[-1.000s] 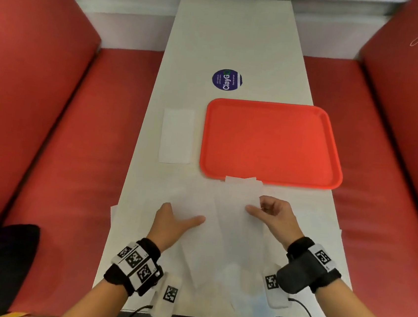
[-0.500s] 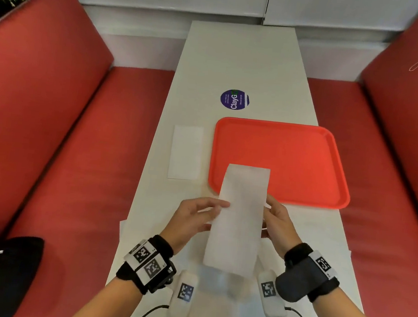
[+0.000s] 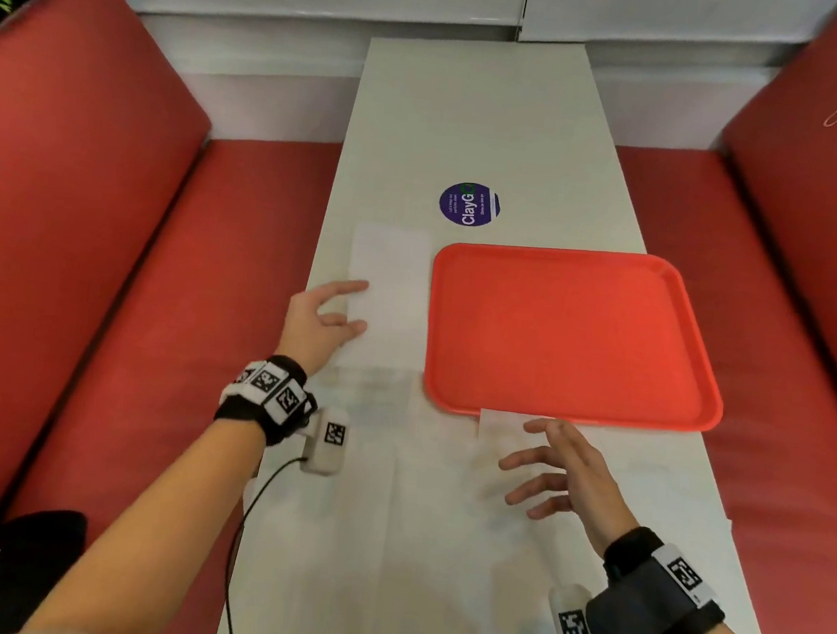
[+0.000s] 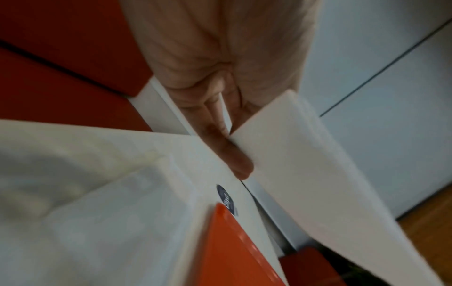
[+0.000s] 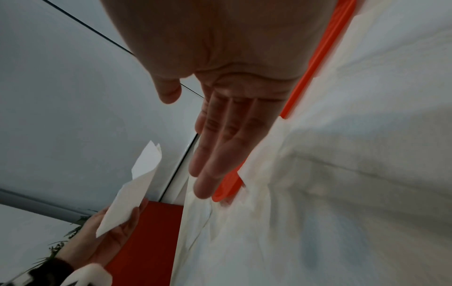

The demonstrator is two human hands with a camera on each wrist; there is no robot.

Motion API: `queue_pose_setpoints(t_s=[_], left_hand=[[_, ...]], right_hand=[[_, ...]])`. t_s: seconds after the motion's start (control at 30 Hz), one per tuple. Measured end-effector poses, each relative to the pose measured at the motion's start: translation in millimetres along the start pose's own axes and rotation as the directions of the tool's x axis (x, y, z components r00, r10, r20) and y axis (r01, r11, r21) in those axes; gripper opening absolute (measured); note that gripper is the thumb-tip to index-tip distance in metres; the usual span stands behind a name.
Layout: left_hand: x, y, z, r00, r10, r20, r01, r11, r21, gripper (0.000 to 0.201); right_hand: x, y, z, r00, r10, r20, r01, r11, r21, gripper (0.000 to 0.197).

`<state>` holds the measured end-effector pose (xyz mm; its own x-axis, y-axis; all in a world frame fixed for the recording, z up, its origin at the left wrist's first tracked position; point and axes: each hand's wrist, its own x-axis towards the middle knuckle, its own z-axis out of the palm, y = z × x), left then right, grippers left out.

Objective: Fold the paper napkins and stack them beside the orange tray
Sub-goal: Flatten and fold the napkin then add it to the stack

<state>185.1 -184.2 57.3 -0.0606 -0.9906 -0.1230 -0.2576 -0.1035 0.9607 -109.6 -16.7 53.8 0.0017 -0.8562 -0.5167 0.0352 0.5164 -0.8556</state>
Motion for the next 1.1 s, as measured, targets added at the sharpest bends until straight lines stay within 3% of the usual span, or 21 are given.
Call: queue_pose_setpoints(t_s=[0.2,0.43,0.7,0.8,0.93,1.0,1.1], left_hand=[[56.8,-44.4,-5.9,0.992,-0.124,0.032,0.120,0.986,0.116,0.051],[76.0,-98.8,-5.5,0.968,-0.250,0.022,0.240,0.947,0.212,0.054],[77.8,-84.8,-3.2,0.969,-0.246,0.017,0.233,0.936,0.265,0.048],[69.4,-74.0,-3.6,0.984,-0.173,0.029,0.140,0.873,0.467,0.045],[41.3,-58.0,3.1,0.993,-0.066,0.097,-0.022,0.708,0.706,0.039],[17.5,-50.2,15.6,0.986,0.023,0.167,-0.130,0.730,0.671,0.032],[-27.7,-39.1,46.0,0.938,0.082,0.336,-0.257,0.815,0.519,0.022]], right_hand=[[10.1,-3.1,-9.1,0.998,0.003,-0.068,-0.004,1.000,-0.008,0.037],[17.4,-1.8,-22.3,0.990,0.010,-0.142,-0.013,1.000,-0.021,0.035],[18.0,1.1,-19.5,0.989,0.029,-0.147,-0.032,0.999,-0.022,0.034],[13.0,2.7,-22.5,0.989,0.017,-0.149,-0.025,0.998,-0.052,0.032],[5.6,15.3,-41.6,0.981,-0.031,-0.190,-0.008,0.979,-0.203,0.016],[-0.1,25.2,-52.6,0.976,-0.062,-0.208,-0.004,0.954,-0.300,0.007],[-10.8,39.9,-63.4,0.971,-0.073,-0.229,-0.020,0.925,-0.380,0.010]])
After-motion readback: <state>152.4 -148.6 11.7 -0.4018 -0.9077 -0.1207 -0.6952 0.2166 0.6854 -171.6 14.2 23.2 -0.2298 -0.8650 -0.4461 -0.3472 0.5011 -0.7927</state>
